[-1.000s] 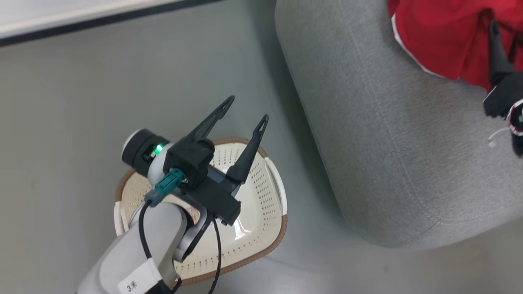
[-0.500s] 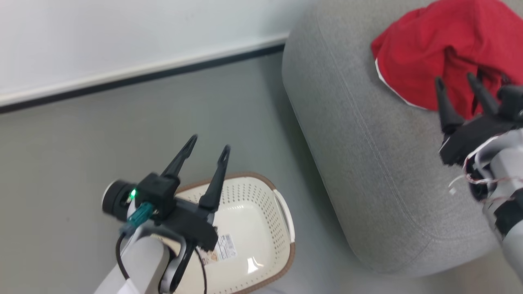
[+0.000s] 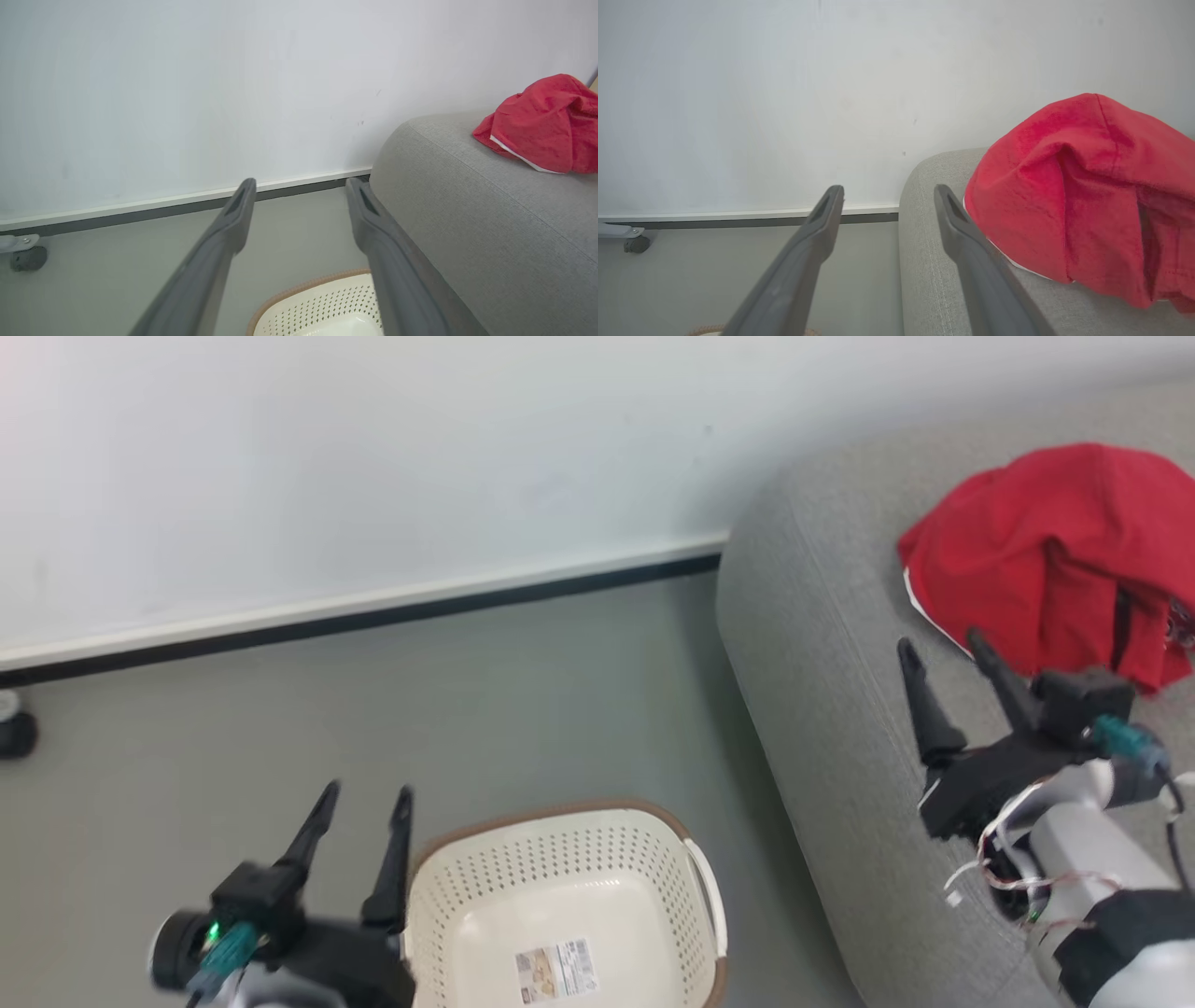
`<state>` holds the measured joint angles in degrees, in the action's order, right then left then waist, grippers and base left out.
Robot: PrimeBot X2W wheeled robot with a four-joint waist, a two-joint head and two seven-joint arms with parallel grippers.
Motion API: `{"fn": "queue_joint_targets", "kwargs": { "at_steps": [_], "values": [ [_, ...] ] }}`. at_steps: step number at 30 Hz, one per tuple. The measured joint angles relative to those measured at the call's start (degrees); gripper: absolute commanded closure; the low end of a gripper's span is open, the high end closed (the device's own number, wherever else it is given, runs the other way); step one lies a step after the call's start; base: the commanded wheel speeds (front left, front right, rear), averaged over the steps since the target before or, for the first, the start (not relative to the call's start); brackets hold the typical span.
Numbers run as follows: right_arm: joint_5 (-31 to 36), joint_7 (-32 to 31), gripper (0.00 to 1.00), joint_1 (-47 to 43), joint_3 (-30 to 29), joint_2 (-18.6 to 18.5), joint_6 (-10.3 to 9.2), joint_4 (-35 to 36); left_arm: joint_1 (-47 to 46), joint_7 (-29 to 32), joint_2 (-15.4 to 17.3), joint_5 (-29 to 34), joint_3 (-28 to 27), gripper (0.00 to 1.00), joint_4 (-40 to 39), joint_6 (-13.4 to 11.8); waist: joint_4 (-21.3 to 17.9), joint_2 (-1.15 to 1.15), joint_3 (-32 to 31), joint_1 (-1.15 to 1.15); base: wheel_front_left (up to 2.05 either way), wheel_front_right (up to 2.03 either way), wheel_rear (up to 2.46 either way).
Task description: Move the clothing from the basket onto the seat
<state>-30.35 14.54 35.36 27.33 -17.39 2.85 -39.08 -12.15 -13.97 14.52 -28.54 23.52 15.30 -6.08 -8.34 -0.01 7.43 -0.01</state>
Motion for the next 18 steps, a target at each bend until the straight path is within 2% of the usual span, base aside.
{"fn": "queue_joint_targets", "kwargs": {
  "at_steps": [9,18],
  "values": [
    [1.67,0.00,0.00,-8.68,-0.65,1.18,-3.14,8.77,9.22,-0.27,1.85,-0.53,-6.03,0.00,-1.88,-0.55,3.09,0.00,-4.45,0.00,0.00,0.00,0.00],
    [2.30,0.14,0.00,-17.72,-0.93,2.04,-6.00,16.67,17.49,-0.33,2.49,-0.02,-11.94,0.00,-6.91,-0.99,4.42,0.00,-7.42,0.01,0.00,0.00,0.00]
  ]
}}
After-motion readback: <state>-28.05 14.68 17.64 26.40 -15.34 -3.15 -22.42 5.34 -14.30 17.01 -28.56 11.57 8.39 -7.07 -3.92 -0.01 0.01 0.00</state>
